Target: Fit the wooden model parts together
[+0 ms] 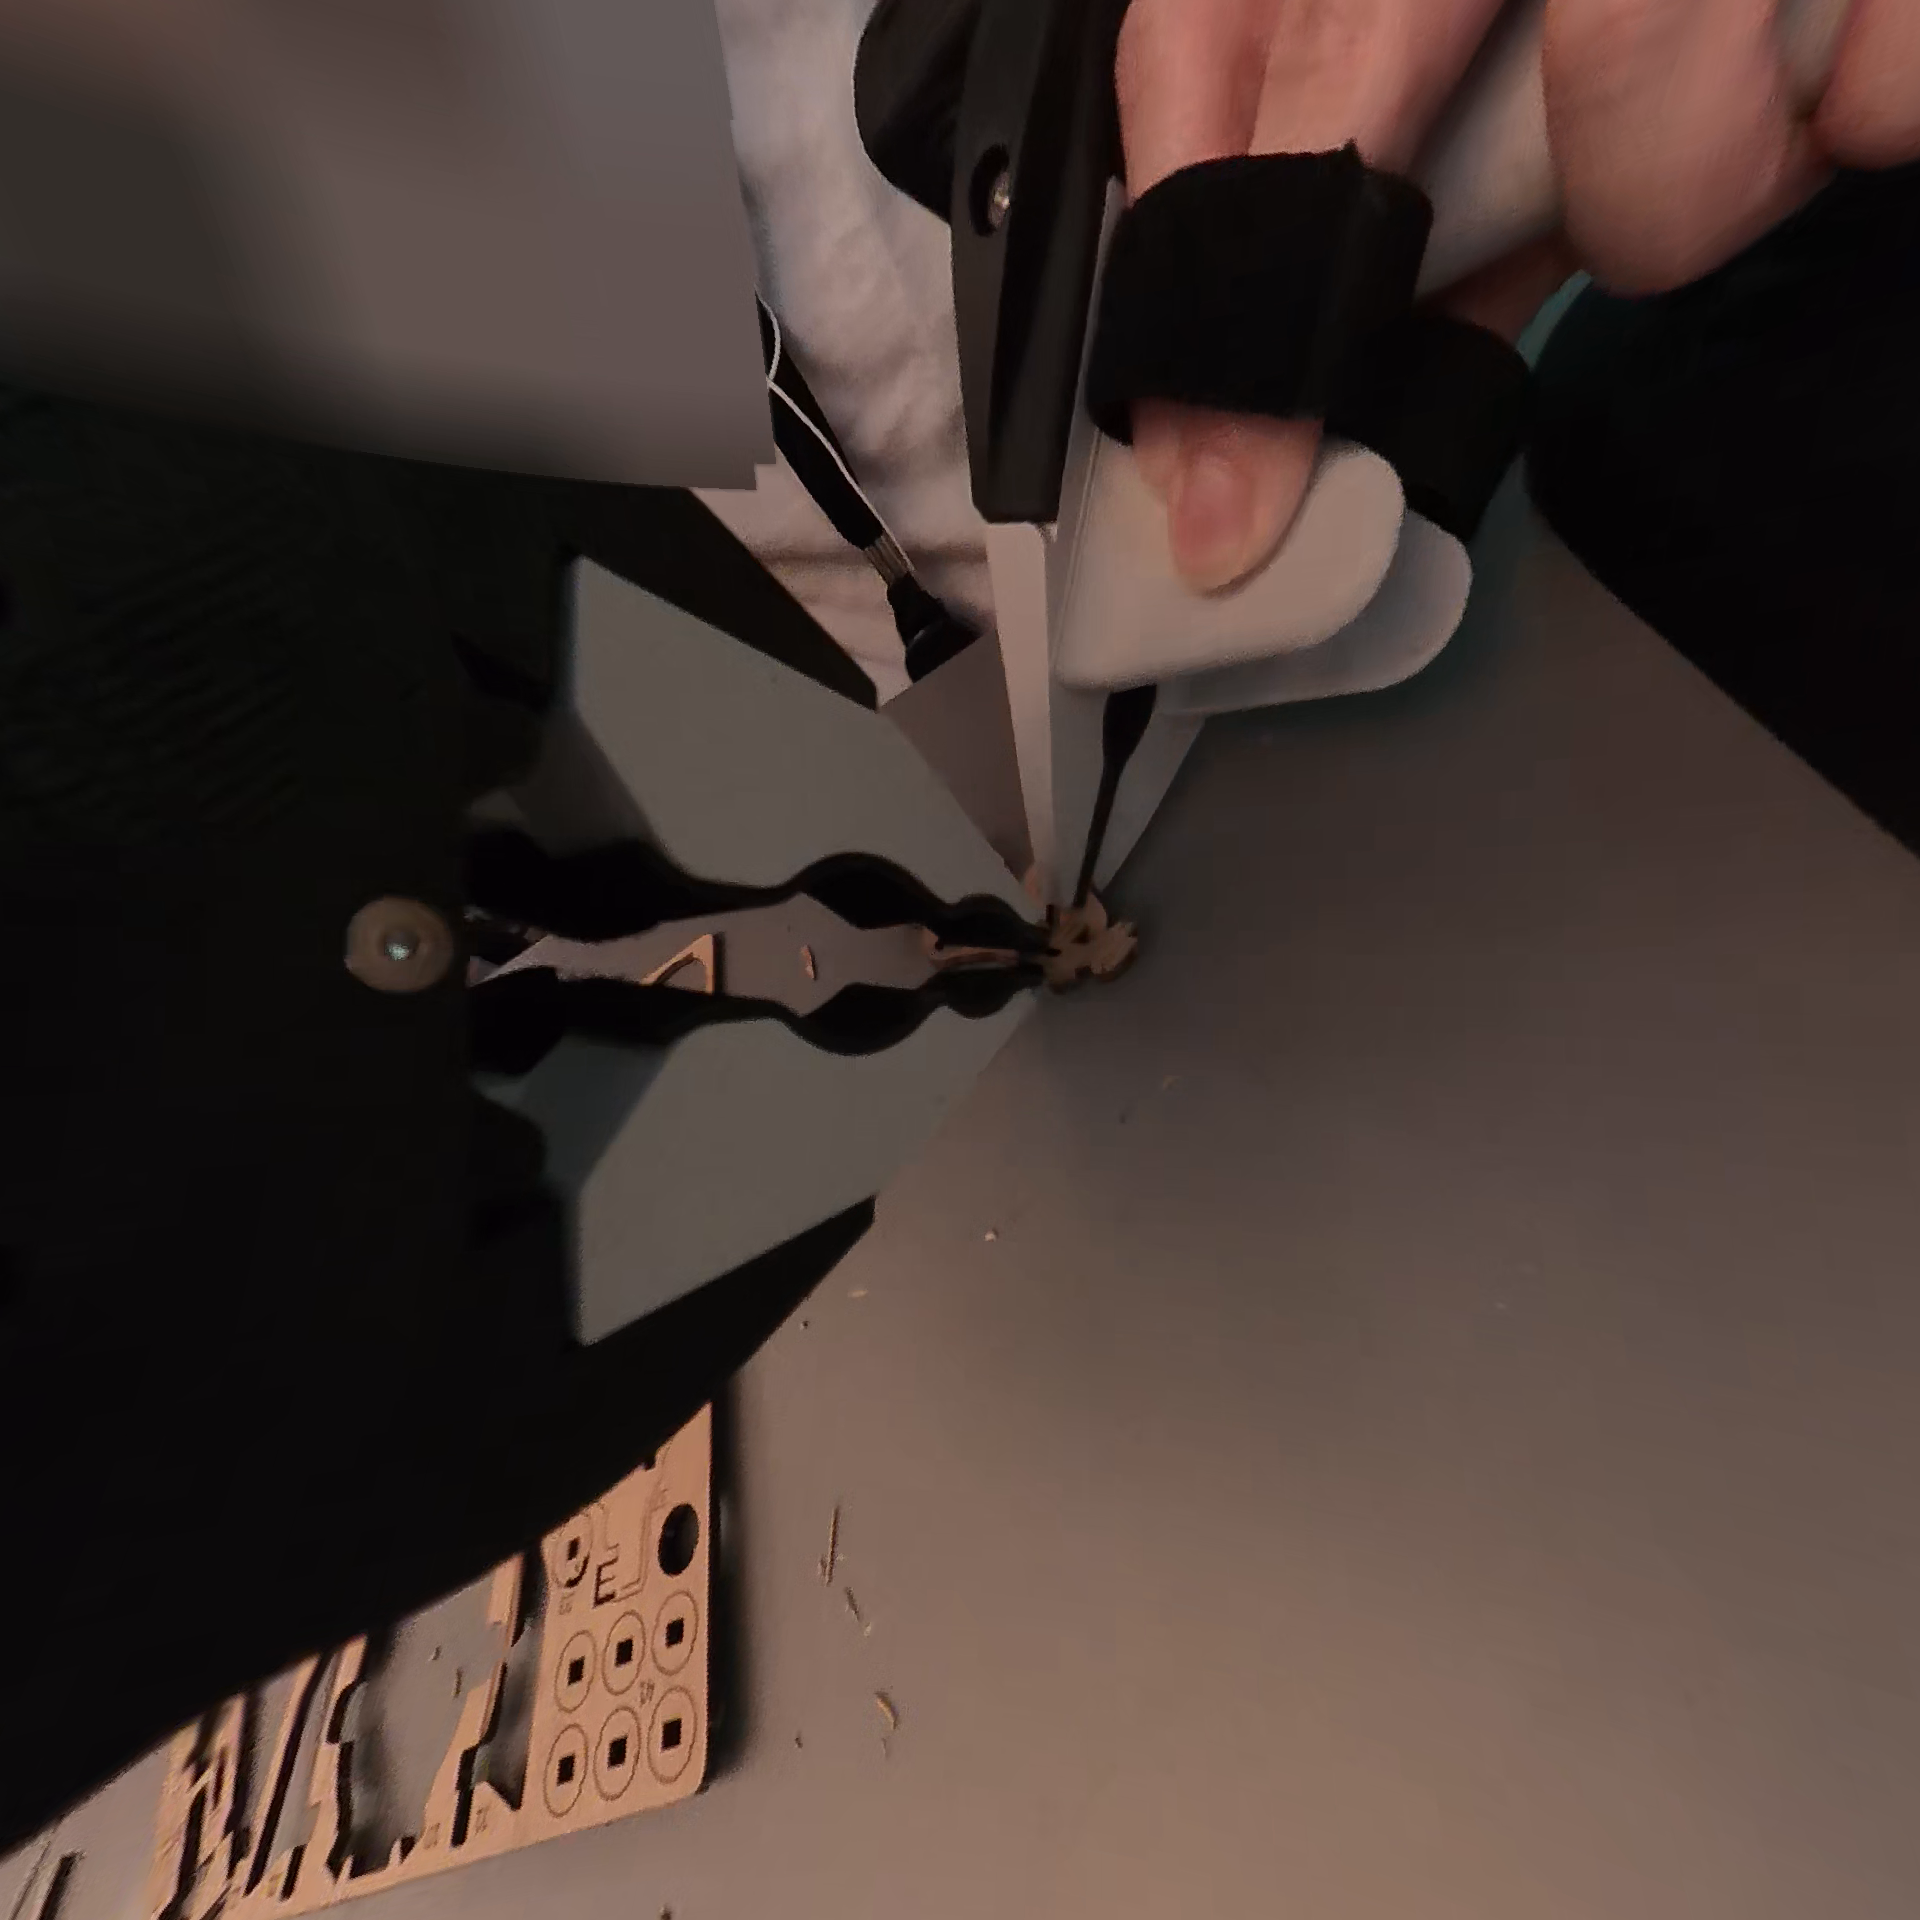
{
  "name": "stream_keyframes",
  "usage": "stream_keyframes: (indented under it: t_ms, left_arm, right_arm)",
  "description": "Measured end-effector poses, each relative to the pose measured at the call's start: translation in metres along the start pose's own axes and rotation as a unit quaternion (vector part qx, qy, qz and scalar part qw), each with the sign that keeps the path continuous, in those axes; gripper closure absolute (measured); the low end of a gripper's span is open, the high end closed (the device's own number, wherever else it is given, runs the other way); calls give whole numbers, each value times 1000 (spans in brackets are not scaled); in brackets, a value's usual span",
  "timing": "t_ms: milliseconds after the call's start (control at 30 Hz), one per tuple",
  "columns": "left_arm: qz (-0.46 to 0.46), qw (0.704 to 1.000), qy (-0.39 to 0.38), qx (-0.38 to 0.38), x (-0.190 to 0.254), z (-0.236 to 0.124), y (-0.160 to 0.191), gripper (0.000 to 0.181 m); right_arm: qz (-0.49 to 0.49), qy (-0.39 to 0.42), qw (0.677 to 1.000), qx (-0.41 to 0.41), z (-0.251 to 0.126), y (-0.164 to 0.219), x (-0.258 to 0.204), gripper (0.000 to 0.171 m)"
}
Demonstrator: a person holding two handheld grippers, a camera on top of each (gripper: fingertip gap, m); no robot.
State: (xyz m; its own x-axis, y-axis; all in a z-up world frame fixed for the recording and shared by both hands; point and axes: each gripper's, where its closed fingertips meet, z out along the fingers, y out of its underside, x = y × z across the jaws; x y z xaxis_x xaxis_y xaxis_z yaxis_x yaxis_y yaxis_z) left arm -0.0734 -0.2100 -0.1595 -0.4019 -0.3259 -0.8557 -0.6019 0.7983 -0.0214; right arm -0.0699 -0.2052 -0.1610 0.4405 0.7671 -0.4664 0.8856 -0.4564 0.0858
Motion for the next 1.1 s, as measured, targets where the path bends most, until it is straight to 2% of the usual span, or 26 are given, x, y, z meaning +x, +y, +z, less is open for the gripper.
stream_keyframes:
  t_ms: [333,800,1100]
  left_arm:
    - [-42,999,-9,-1,-6,-1,2,180]
    - [50,998,-22,-32,-3,2,5,179]
    - [47,998,-25,-27,-2,2,7,179]
  right_arm:
    - [-32,48,998,-39,-7,-1,1,168]
    - [-33,86,995,-34,-3,-2,3,168]
    - [-27,82,996,-17,-3,-4,4,168]
